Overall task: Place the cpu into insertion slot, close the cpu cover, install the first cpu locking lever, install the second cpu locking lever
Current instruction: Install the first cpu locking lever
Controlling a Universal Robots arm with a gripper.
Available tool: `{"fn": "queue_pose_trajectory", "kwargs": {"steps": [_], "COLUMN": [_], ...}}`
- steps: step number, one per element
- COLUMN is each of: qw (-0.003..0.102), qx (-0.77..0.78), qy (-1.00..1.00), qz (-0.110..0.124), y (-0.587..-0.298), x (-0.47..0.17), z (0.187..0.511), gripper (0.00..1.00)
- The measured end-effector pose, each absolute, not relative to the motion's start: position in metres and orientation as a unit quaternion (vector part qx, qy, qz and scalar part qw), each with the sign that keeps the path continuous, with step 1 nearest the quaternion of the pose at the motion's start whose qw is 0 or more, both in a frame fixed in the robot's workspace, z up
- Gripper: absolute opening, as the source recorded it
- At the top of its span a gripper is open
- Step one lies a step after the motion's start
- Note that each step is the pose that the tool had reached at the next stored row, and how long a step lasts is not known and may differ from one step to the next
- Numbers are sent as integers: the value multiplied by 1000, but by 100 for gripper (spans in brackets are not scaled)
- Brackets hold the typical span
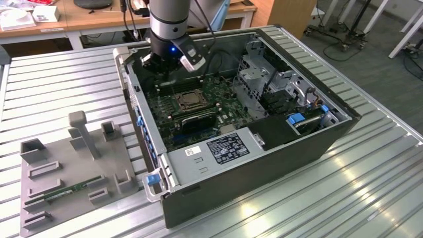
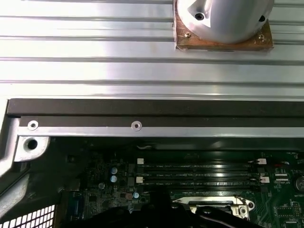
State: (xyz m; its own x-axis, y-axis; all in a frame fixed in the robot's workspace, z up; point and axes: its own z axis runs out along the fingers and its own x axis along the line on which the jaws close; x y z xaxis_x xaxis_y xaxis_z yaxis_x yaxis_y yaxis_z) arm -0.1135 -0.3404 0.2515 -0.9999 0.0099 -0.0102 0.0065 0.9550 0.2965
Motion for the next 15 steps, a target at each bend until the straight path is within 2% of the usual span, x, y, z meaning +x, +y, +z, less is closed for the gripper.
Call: {"fn": "queue_pose_trajectory", "kwargs": {"steps": [15], "qw": [6], "qx": [4], "qy": [986], "qz": [165], "y": [-340], "x": [-87], "z": [251], "gripper": [11]}}
